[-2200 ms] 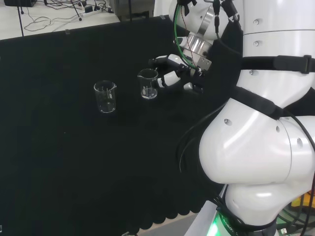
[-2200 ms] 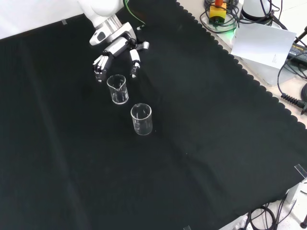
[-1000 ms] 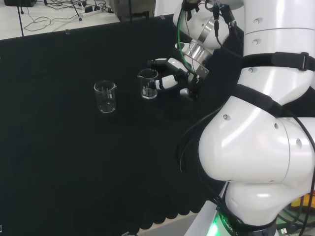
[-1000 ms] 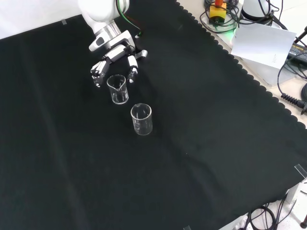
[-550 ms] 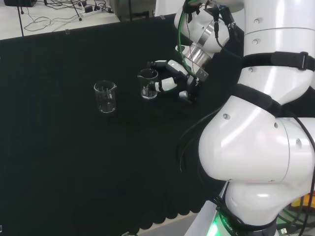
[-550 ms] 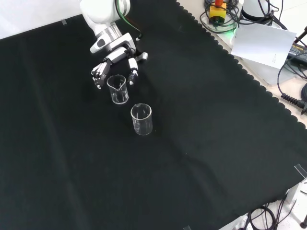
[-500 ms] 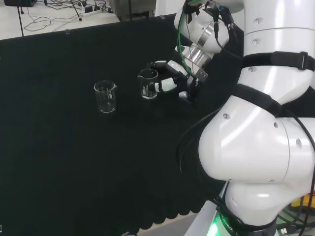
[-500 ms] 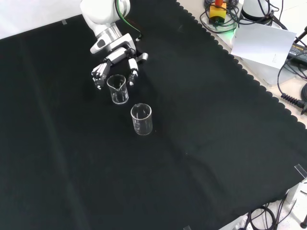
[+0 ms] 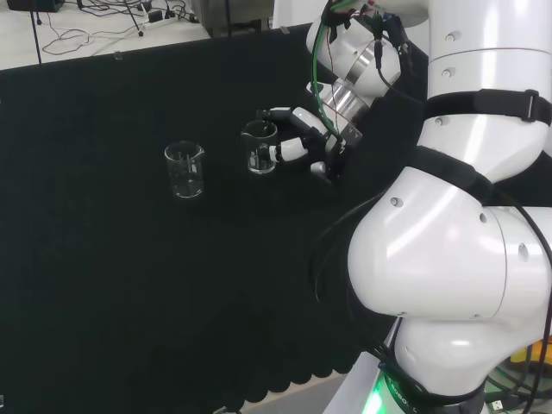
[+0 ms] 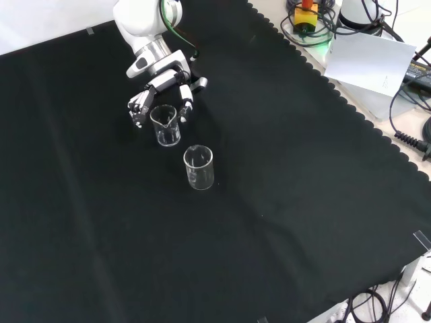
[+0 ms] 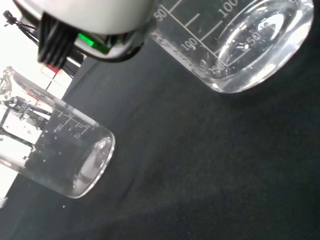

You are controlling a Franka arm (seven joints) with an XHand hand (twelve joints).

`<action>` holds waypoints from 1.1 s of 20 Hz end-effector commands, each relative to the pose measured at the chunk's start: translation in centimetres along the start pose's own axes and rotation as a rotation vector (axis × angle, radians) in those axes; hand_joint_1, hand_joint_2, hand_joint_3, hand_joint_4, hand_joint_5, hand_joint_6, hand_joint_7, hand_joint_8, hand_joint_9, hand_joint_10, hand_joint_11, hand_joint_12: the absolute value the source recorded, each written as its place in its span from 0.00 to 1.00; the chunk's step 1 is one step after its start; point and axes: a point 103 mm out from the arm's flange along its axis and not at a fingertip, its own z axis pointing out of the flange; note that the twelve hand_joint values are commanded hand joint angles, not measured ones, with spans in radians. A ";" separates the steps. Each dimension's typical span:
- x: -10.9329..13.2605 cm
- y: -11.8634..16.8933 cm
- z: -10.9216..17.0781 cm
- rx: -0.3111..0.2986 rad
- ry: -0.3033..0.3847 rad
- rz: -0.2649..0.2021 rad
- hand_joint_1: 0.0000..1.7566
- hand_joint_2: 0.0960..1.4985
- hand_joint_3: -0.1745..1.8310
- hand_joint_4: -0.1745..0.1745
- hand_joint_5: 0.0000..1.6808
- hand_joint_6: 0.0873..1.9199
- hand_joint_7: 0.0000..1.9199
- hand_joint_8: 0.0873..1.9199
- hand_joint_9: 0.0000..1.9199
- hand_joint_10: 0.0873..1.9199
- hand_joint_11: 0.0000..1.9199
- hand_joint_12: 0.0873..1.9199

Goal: Pick up the beaker on the right.

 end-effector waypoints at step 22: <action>0.8 0.8 1.6 -0.022 0.041 0.004 0.53 0.29 0.41 0.41 0.35 0.00 0.23 0.31 0.30 0.27 0.04 0.70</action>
